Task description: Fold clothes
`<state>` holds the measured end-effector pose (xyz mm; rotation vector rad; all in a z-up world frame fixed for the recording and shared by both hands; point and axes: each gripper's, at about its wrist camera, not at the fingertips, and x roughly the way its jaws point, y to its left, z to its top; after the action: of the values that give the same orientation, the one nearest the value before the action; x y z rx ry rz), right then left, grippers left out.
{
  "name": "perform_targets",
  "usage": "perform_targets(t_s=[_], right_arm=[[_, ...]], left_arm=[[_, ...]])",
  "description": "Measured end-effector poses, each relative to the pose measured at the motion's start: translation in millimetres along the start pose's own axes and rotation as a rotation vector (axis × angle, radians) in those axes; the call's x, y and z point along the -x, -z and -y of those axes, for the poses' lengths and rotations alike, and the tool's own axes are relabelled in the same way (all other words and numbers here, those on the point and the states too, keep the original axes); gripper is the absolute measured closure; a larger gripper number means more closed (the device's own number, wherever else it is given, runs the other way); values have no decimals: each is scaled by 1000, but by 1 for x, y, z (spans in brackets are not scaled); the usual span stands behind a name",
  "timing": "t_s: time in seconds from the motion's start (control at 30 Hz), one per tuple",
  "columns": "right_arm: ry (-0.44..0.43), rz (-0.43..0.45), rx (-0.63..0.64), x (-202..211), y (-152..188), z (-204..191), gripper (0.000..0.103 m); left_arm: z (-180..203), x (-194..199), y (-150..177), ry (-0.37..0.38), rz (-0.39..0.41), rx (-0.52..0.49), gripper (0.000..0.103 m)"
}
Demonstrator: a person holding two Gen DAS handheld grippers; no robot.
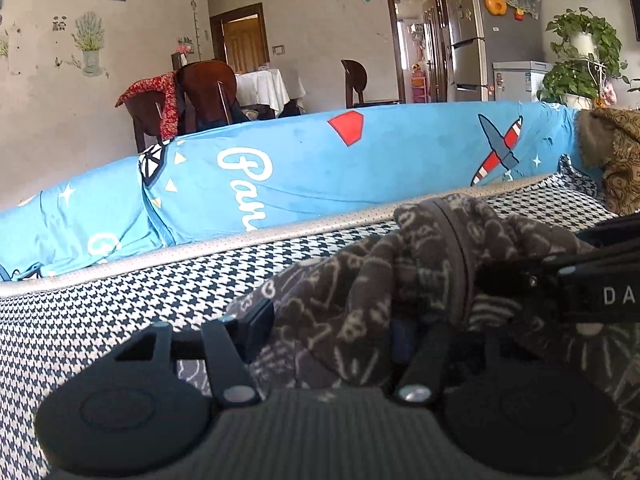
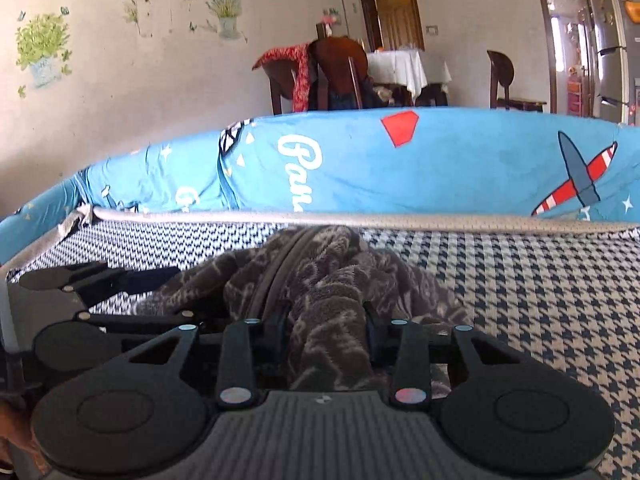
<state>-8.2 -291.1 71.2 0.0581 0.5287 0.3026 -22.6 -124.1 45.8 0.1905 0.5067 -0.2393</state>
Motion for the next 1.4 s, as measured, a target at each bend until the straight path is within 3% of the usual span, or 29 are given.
perform_targets(t_s=[0.47,0.9,1.03,1.17,1.4], right_arm=[[-3,149,-52,-26,-48,-2,77],[-36,296,-112,-61,-93,-6,82],[13,269,-79,-72,-91,-5,78],[19,180,-67,-81,-84,-2,51],[12,107,-94,-77,-72,7,35]], left_arm=[[-30,-18,-35,-83,26,113,49],[-65,-47,-69,-207,76,190,49],[-84,-59,-67,-99,11,271,43],[-92,-68,-60,-10,-35,304,28],[-96,-63,-55,99,-43,365,13]])
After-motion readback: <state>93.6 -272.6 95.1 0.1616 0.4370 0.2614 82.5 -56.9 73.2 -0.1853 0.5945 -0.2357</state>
